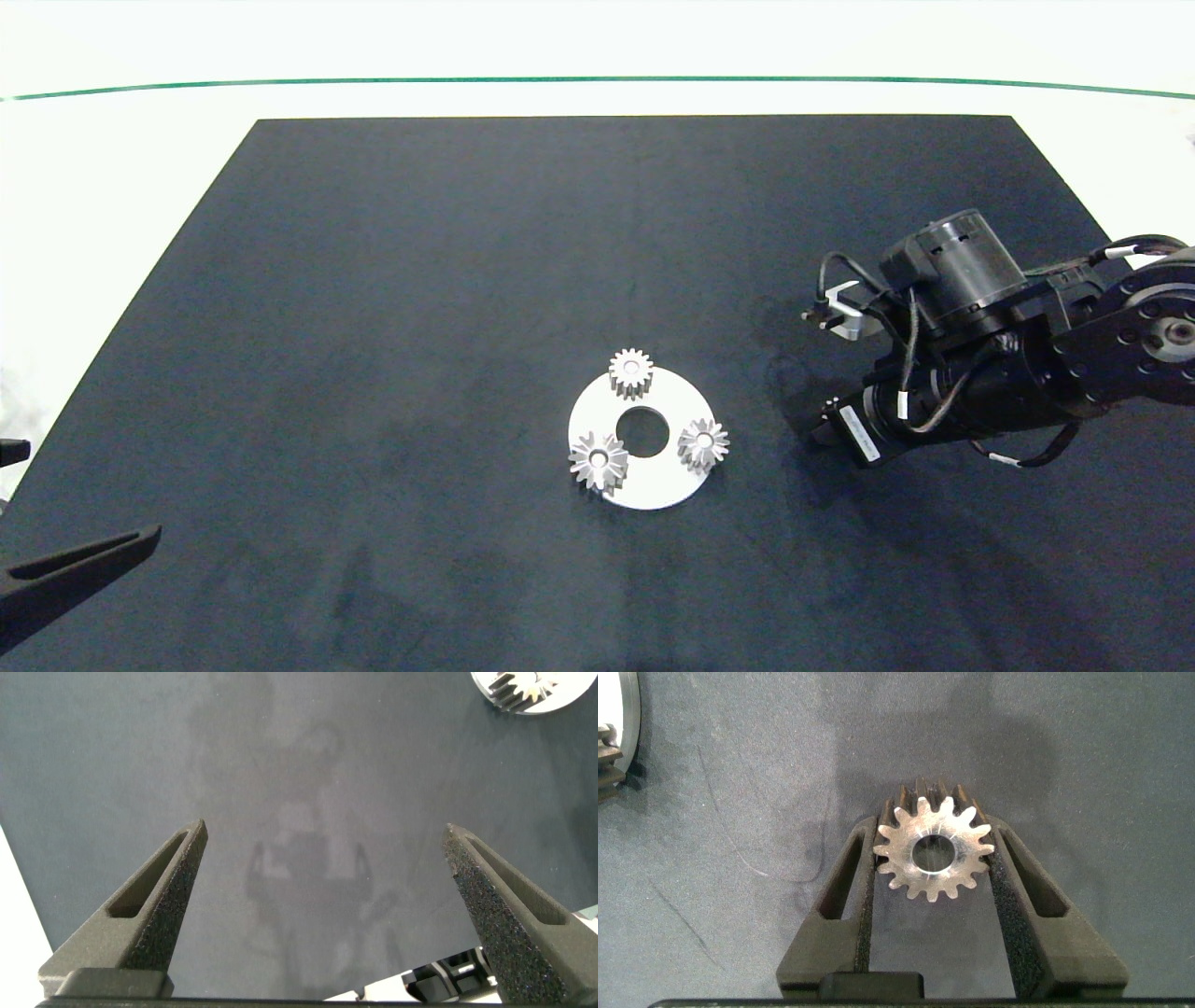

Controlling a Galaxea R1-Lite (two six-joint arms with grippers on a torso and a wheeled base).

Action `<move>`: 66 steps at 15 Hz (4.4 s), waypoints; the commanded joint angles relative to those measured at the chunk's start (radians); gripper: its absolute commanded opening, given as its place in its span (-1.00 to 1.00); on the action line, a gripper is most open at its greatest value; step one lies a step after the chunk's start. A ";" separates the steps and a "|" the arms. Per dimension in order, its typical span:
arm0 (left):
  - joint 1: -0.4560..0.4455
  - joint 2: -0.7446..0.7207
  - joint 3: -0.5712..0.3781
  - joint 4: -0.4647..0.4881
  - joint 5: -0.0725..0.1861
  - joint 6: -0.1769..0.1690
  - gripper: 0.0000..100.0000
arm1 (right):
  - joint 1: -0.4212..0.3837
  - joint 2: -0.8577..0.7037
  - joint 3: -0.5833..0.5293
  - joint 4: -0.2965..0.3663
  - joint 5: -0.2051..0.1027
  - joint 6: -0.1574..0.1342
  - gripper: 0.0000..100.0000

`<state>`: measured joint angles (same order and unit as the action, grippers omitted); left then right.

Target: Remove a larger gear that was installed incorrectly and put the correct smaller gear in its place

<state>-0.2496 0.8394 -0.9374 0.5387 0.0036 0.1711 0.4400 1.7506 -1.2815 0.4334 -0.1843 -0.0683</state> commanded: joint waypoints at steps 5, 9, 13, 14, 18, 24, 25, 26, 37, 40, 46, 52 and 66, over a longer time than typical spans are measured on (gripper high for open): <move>0.001 -0.003 0.003 0.003 0.001 0.001 1.00 | 0.008 -0.025 0.005 0.004 0.003 -0.001 -0.56; 0.001 -0.017 0.029 0.003 0.001 0.008 1.00 | 0.008 -0.063 0.004 -0.016 0.006 -0.011 -0.56; 0.001 -0.028 0.029 0.003 0.001 0.010 1.00 | 0.009 -0.100 -0.002 -0.018 0.006 -0.031 -0.56; 0.001 -0.031 0.029 0.003 0.001 0.010 1.00 | 0.009 -0.103 -0.002 -0.018 0.006 -0.031 -0.56; 0.001 -0.040 0.029 0.003 0.001 0.010 1.00 | 0.009 -0.114 0.001 -0.015 0.006 -0.033 -0.56; -0.004 -0.042 0.031 0.003 -0.002 0.011 1.00 | 0.019 -0.103 0.010 -0.013 0.006 -0.030 -0.56; -0.020 -0.039 0.031 0.003 -0.002 0.016 1.00 | 0.019 -0.100 0.016 -0.012 0.006 -0.030 -0.56; -0.051 -0.036 0.031 0.003 -0.002 0.022 1.00 | 0.019 -0.099 0.025 -0.013 0.006 -0.028 -0.56; -0.300 0.099 0.223 -0.310 0.006 0.166 1.00 | -0.004 -0.171 0.031 -0.008 0.005 -0.021 -0.56; -0.304 0.161 0.266 -0.404 0.012 0.169 1.00 | -0.033 -0.200 0.033 0.005 0.005 -0.022 -0.56; -0.330 0.300 0.258 -0.459 0.013 0.156 1.00 | -0.081 -0.212 0.033 0.008 0.009 -0.019 -0.56; -0.404 0.446 0.232 -0.539 0.030 0.019 1.00 | -0.098 -0.214 0.028 0.007 0.012 0.001 -0.56; -0.593 0.738 0.213 -0.896 0.233 0.024 1.00 | -0.222 -0.253 0.053 0.008 0.062 0.036 -0.56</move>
<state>-0.8413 1.5389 -0.7191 -0.3530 0.2343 0.1934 0.2283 1.5062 -1.2300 0.4391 -0.1226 -0.0317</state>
